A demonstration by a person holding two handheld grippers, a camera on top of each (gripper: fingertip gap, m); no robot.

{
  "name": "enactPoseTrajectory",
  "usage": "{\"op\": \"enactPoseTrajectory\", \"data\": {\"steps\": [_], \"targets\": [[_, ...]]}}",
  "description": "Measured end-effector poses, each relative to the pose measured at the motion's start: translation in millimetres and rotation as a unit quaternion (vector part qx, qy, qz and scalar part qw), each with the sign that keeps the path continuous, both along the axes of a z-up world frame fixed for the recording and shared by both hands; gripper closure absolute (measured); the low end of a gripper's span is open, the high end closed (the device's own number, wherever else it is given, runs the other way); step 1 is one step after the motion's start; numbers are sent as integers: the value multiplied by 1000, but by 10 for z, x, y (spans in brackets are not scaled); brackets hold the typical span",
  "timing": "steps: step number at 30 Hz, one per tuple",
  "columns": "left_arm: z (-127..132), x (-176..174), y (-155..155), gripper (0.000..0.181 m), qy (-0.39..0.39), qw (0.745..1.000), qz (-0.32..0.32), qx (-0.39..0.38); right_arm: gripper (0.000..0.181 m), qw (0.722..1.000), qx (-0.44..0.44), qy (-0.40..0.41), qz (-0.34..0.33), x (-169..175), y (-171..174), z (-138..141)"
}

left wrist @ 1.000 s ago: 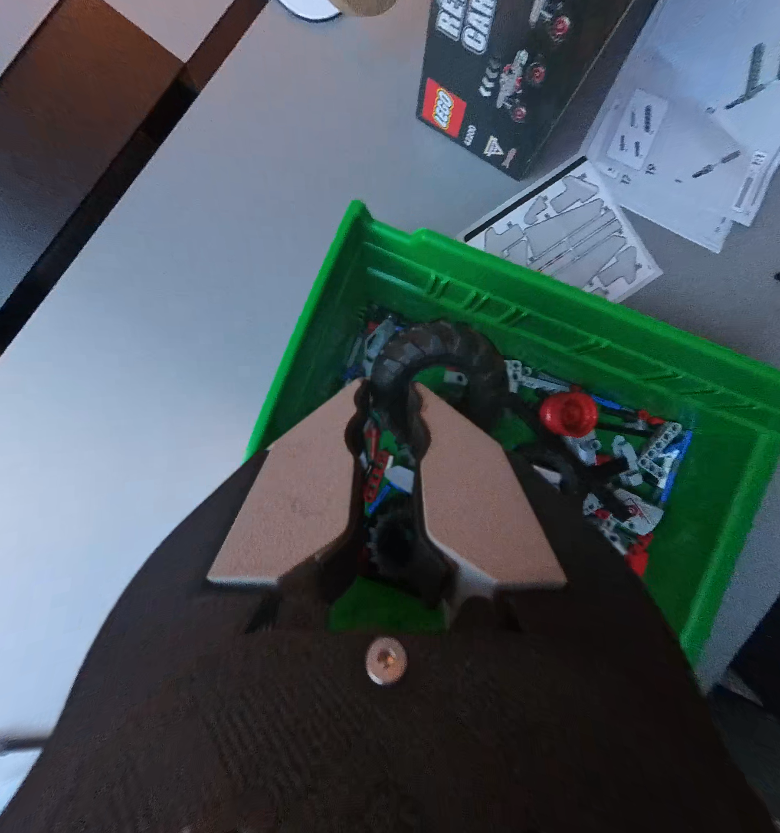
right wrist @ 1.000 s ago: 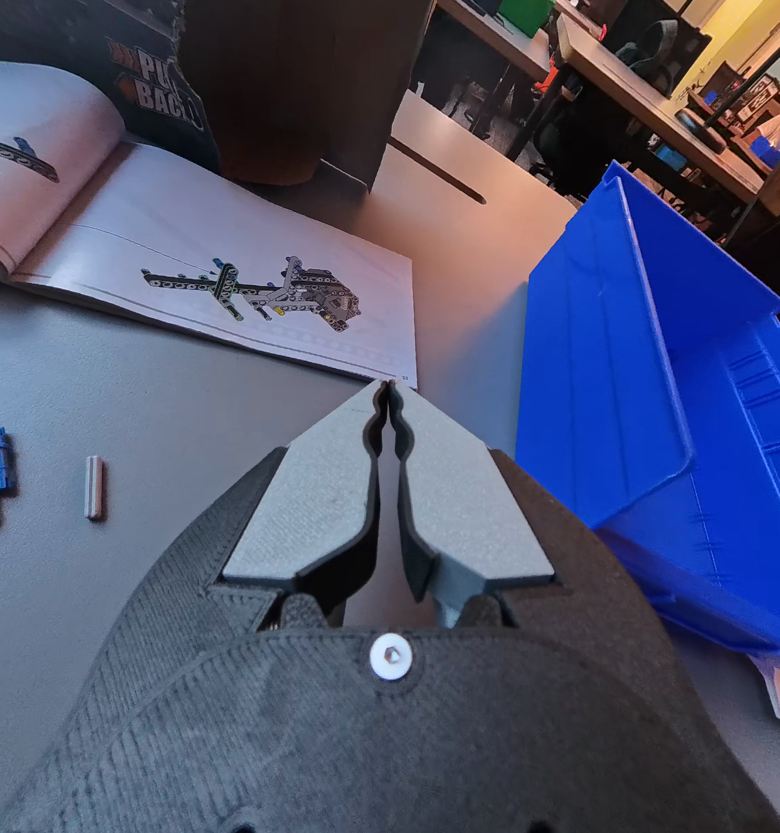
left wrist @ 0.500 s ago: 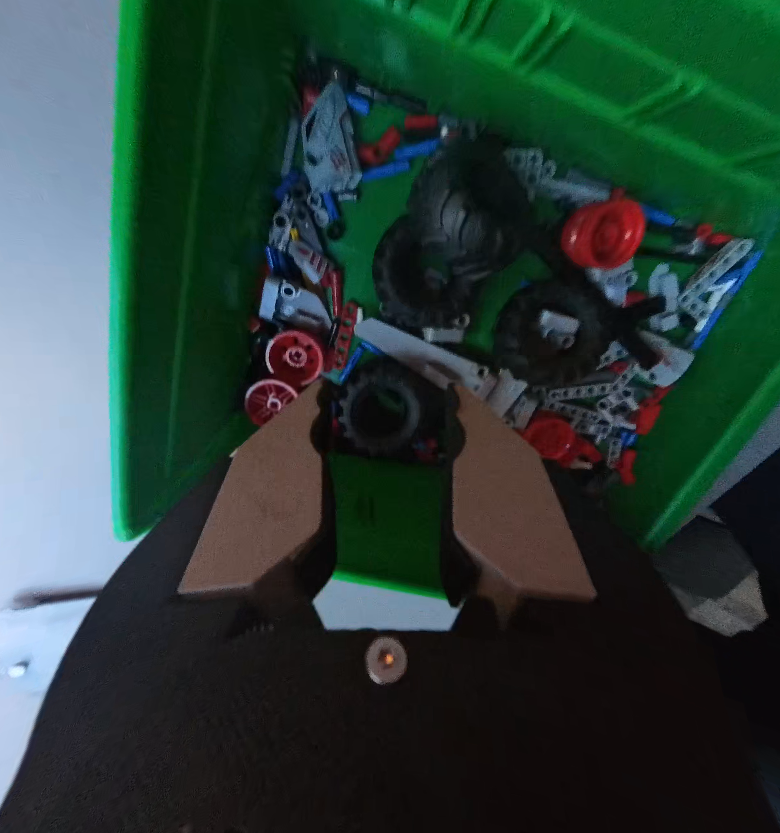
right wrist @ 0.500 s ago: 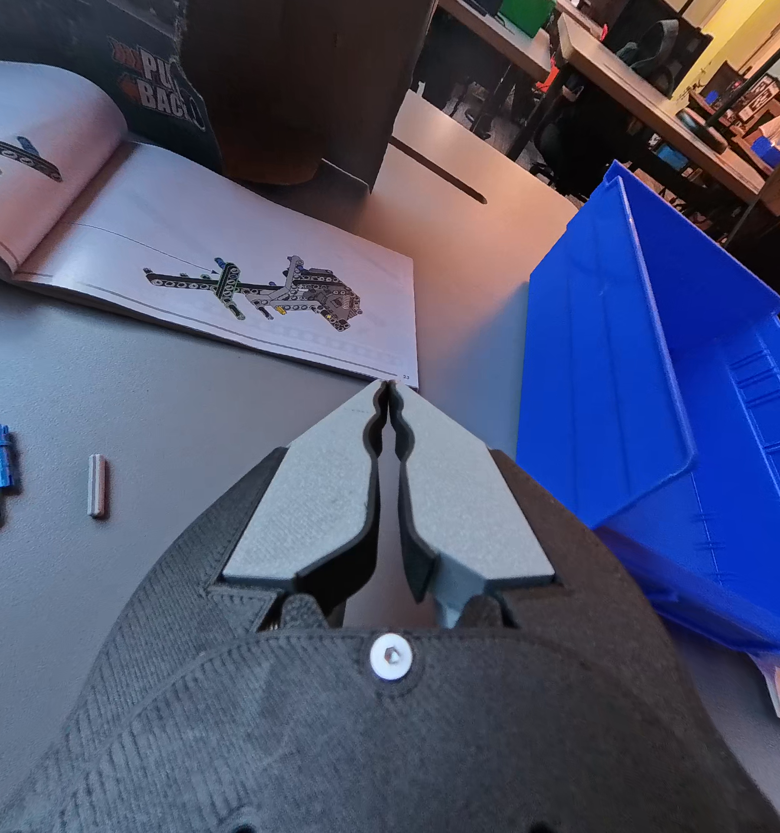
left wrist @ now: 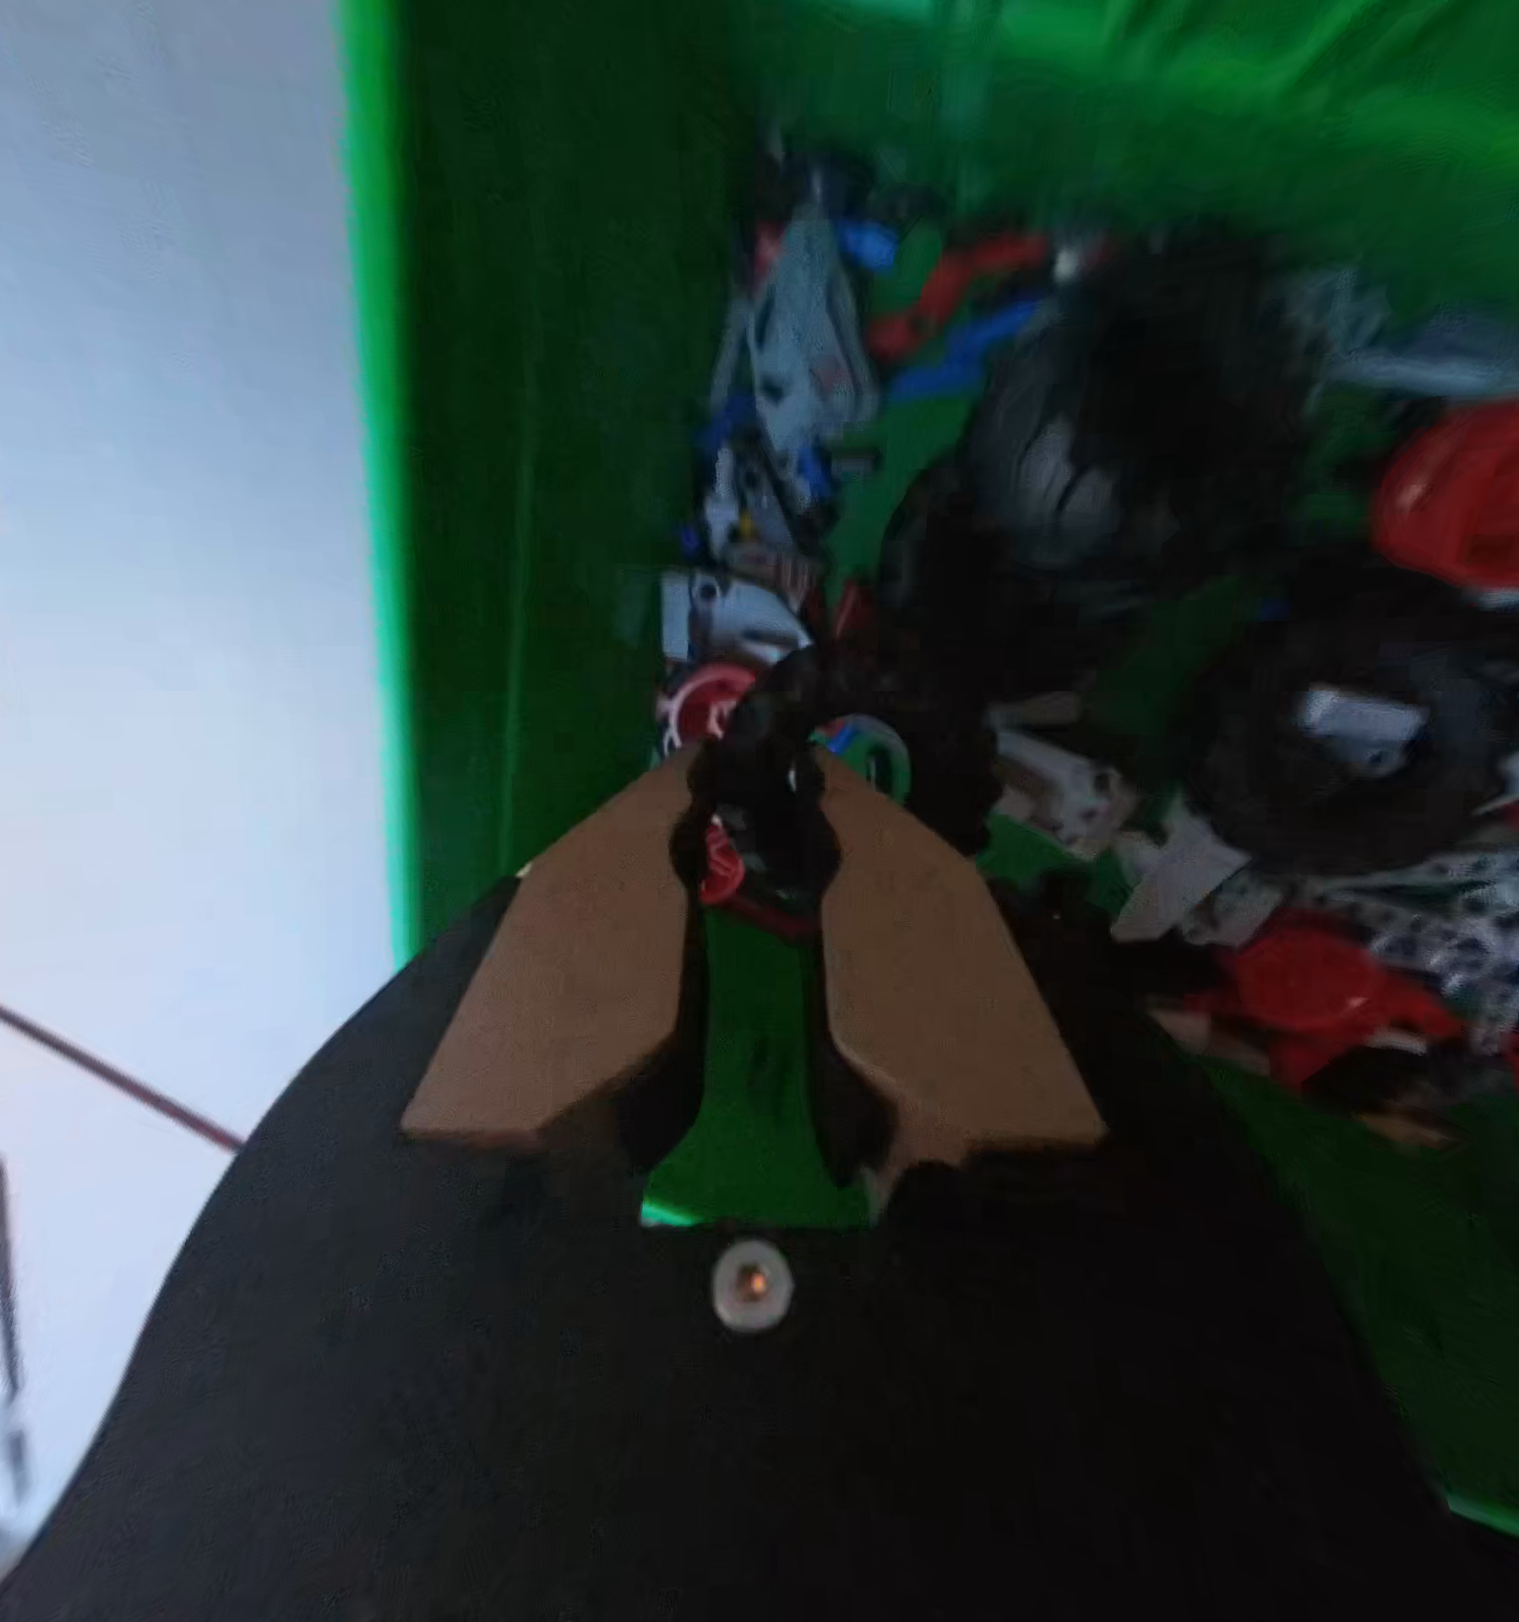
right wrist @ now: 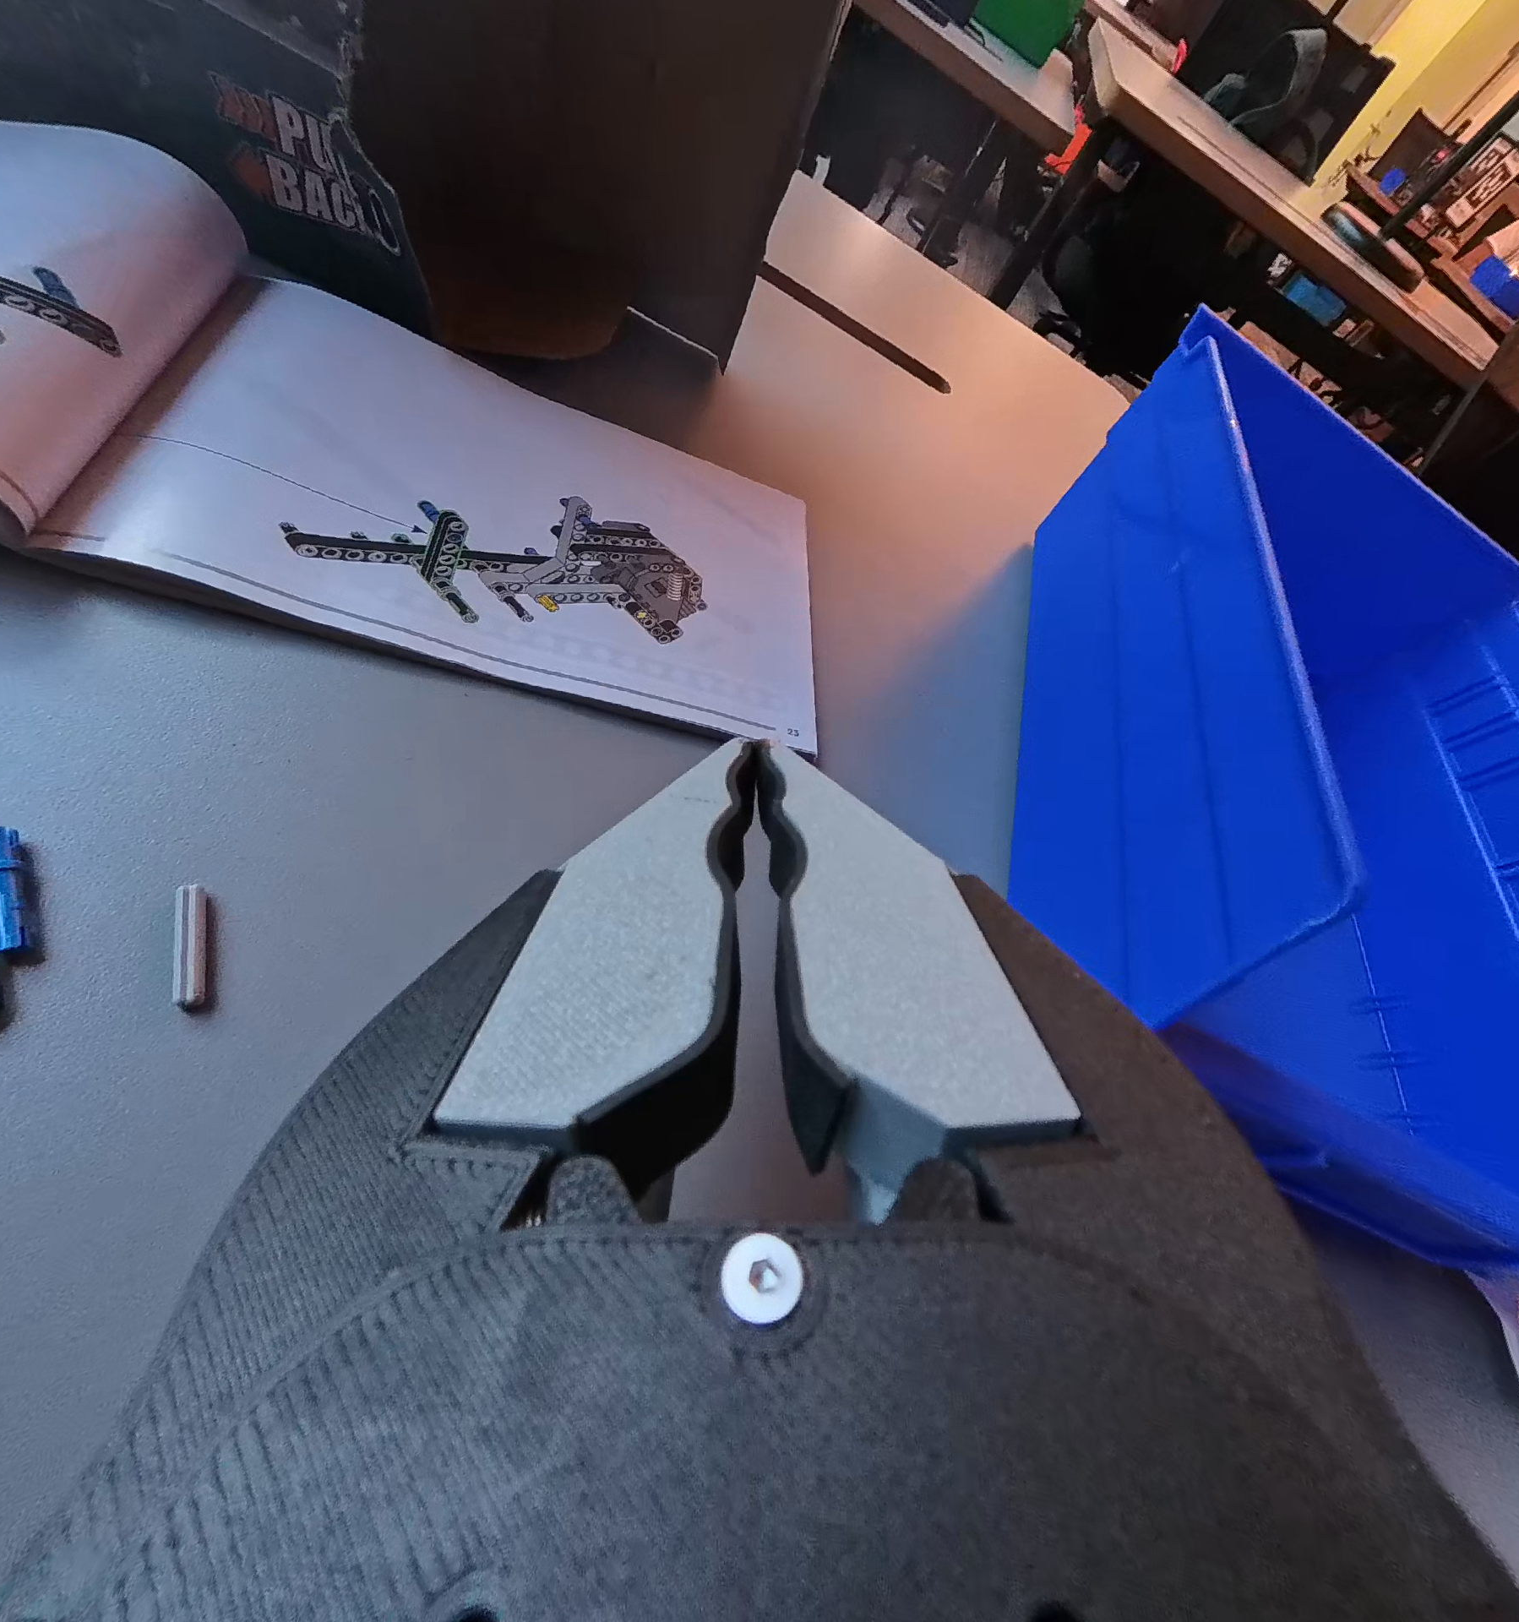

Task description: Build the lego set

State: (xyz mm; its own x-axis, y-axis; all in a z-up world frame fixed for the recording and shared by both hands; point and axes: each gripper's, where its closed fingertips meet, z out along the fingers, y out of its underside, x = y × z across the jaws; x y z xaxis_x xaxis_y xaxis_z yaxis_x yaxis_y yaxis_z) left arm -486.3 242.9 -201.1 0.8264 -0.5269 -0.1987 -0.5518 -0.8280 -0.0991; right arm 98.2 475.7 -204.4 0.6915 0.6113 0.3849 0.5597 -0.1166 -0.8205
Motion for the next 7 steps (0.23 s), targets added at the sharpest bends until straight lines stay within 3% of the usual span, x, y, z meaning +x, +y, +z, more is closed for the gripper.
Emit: {"op": "enactPoseTrajectory", "data": {"steps": [1, 3, 5, 7], "targets": [[134, 110, 98, 165, -44, 998, 2, 35, 181, 1000, -3, -2, 0, -1, 6, -13], [299, 313, 141, 164, -118, 991, -10, 60, 181, 1000, -6, -9, 0, -7, 8, -36], [335, 336, 248, 164, -127, 988, -12, 87, 181, 1000, -2, -15, 2, -15, 1, -36], [296, 338, 311, 151, -122, 989, -10, 88, 181, 1000, 0, -14, 2, -14, -2, -31]]}}
